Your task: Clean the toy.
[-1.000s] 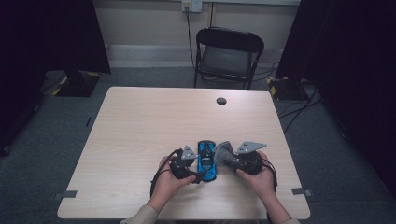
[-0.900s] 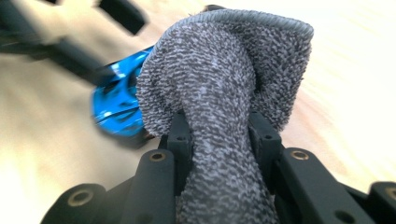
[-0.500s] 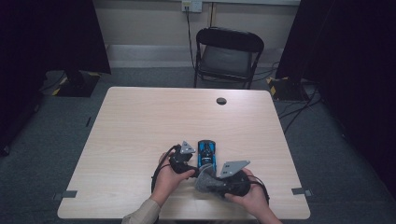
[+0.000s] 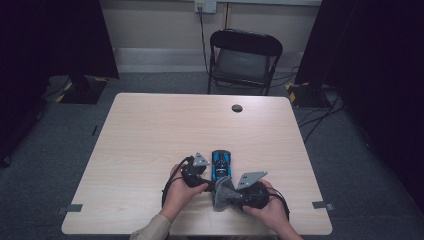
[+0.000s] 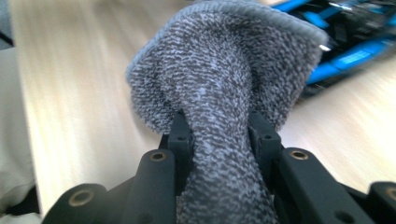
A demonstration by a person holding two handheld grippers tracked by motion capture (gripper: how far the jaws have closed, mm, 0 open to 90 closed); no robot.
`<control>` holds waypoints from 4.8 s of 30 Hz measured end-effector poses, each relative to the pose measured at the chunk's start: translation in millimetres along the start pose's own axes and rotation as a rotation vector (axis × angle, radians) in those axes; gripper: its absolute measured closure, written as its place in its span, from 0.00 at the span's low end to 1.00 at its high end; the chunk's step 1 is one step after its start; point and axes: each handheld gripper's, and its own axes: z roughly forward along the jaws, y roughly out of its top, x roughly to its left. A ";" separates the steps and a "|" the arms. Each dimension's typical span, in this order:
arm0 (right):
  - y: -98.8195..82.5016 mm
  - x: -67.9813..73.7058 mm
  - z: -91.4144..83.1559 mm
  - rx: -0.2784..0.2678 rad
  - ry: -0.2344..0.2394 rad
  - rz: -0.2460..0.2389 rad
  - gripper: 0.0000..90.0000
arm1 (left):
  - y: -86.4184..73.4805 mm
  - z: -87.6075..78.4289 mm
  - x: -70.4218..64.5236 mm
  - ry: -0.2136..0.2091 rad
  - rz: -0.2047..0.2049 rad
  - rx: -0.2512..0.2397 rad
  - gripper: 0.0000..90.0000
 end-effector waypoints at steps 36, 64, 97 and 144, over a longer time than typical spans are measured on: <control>15.0 9.2 15.0 0.001 0.034 -0.022 0.76 | -2.2 1.1 3.5 -0.015 -0.006 -0.021 0.28; 10.6 4.3 -17.2 -0.049 0.027 -0.022 0.76 | -2.4 1.6 1.4 -0.005 0.001 -0.025 0.28; -12.5 -20.1 -11.5 -0.002 -0.092 0.056 0.76 | -5.8 -0.5 -1.4 -0.006 0.017 -0.043 0.33; 134.4 27.1 72.1 -0.063 -0.054 0.027 0.74 | -100.6 -103.8 63.7 0.096 0.062 0.051 0.19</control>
